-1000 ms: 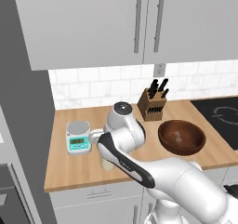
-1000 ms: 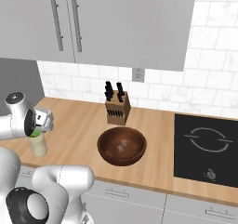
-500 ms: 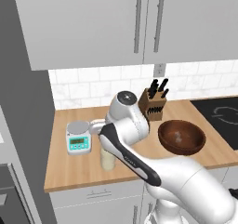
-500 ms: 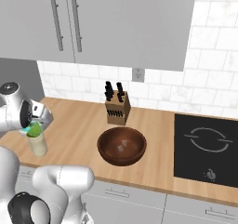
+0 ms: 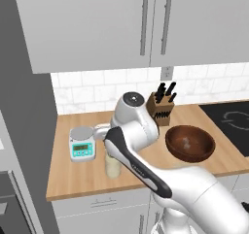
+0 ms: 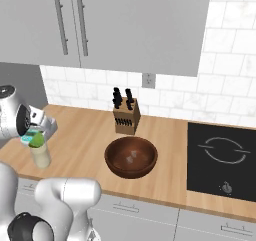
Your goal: Grab a lemon wedge from the fridge and one ice cube from the ice bowl, and put them in the glass of lemonade.
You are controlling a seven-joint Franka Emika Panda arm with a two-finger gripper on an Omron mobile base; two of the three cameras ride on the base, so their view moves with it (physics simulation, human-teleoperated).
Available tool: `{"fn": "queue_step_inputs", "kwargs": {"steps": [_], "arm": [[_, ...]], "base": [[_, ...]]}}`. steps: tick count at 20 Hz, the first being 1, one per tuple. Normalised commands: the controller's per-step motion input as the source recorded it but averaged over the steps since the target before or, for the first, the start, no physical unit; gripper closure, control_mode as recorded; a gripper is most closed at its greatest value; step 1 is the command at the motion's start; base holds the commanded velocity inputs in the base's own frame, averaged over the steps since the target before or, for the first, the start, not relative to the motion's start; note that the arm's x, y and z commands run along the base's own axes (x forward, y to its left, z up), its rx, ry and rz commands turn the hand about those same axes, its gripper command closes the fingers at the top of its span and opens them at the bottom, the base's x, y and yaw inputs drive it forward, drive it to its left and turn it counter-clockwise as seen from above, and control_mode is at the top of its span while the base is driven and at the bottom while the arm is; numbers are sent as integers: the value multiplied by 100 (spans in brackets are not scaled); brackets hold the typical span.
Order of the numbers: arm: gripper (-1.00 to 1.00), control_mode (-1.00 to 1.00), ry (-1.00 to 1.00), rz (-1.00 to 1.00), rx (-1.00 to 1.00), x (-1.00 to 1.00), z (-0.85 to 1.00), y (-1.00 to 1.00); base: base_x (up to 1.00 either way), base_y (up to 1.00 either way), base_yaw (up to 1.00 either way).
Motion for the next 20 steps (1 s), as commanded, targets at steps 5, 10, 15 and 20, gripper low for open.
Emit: {"fn": "queue_step_inputs", "kwargs": {"steps": [5, 10, 15, 20], "arm": [[-100, -100, 0, 0, 0, -30, 0, -16], [-100, -100, -3, 0, 3, -34, 0, -48], [-100, -100, -1, 0, 1, -6, 7, -98], [-100, -100, 9, 0, -11, 23, 38, -100]], "base": [[0, 0, 0], [0, 0, 0], [0, 0, 0], [0, 0, 0]]}}
